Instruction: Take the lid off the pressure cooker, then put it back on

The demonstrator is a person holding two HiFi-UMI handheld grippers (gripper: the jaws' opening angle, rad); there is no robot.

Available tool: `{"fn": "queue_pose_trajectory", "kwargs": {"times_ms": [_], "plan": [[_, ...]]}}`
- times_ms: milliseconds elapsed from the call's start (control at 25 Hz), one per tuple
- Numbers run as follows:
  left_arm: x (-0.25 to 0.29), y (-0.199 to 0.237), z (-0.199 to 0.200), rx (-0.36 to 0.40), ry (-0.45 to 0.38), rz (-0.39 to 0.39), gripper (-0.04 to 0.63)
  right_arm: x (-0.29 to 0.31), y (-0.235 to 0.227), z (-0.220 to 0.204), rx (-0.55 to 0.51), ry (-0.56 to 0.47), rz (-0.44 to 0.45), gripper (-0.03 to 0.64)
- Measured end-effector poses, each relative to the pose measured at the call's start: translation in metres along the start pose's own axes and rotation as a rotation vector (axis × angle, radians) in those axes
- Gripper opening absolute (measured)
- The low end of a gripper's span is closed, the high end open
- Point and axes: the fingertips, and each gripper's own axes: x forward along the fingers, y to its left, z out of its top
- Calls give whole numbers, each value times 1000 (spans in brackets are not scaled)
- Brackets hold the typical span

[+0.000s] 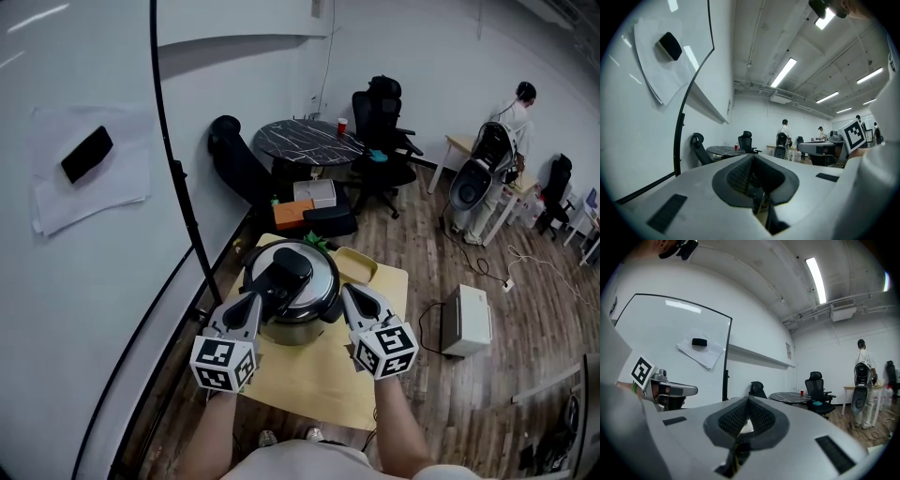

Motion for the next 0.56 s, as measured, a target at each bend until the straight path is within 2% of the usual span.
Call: {"fn": "queue_pose_trajectory", "kwargs": {"times_ms": [560], "plan": [[-2, -2, -3, -9, 1, -8, 15, -1, 4, -3, -4, 11, 9, 1]]}}
